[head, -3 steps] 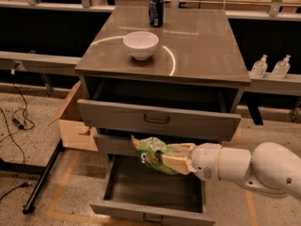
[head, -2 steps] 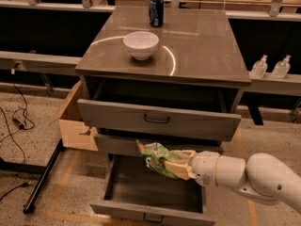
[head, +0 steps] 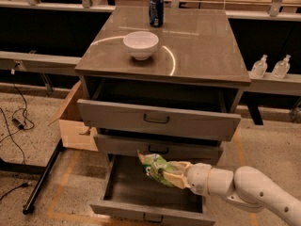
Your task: Place green rice chip bag into bottom drawer
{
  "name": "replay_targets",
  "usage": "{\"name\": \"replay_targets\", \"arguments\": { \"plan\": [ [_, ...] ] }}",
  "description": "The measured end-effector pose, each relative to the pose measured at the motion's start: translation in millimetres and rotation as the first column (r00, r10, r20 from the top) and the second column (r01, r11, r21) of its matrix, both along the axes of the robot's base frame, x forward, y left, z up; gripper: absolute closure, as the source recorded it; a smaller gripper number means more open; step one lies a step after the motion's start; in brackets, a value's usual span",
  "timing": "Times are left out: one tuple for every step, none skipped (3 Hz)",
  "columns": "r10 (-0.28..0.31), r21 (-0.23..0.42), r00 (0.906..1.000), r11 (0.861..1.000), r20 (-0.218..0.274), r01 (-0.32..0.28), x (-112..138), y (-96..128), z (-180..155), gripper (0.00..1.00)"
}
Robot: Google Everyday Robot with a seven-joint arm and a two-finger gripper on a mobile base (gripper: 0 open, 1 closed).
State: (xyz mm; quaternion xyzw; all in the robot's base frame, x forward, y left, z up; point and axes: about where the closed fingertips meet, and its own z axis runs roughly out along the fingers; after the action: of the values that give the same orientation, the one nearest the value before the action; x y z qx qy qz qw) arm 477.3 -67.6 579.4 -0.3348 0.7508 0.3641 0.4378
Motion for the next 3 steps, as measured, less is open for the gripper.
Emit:
{"name": "replay_targets", "arguments": {
  "plan": [
    [0.032,0.006,0.9995,0.999,0.006,-0.032,12,7,-42,1.0],
    [0.071,-0.005,0.9964,0.997,-0.046,-0.071,21,14,-85,1.0],
    [0.076,-0.006,0.9959,0.997,-0.049,-0.077,21,16,-88,1.0]
  ]
}}
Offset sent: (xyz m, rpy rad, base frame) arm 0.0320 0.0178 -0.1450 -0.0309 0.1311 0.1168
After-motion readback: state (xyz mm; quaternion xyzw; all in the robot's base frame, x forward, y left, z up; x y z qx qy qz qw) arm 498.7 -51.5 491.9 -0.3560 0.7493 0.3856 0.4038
